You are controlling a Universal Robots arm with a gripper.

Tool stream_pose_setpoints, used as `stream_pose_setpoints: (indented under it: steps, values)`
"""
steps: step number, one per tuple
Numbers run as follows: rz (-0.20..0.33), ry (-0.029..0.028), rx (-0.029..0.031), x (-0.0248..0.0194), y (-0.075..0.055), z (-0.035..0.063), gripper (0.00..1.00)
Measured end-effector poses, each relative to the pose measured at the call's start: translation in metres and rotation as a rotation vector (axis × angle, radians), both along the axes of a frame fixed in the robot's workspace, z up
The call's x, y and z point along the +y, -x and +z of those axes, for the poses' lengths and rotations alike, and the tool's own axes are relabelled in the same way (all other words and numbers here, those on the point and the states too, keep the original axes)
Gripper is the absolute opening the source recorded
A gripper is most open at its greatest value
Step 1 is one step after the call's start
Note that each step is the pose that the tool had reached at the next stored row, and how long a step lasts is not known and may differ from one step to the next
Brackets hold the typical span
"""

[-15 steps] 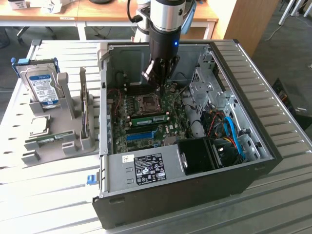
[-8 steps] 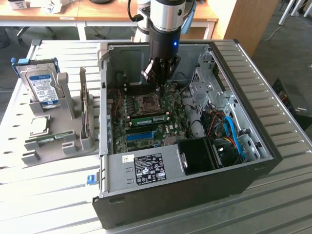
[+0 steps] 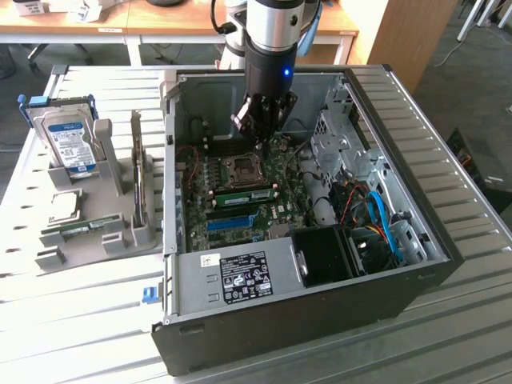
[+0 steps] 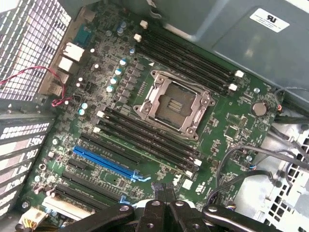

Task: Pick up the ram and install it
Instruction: 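Press down the ram until it locks into place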

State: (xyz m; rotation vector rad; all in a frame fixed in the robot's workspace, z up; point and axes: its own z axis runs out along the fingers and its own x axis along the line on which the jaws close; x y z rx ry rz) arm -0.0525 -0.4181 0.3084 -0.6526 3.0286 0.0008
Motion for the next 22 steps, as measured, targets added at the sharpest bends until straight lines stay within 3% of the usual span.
stream_pose_setpoints:
  steps: [3,5,14,22]
  values:
    - [-0.017,-0.0001,0.0008,0.0000,0.0000,0.0000,0.11]
    - [-0.063,0.0000,0.0058,0.0000,0.0000,0.0000,0.11]
    - [-0.111,0.0001,0.0125,0.0000,0.0000,0.0000,0.11]
    - [-0.150,0.0006,0.0246,0.0000,0.0000,0.0000,0.11]
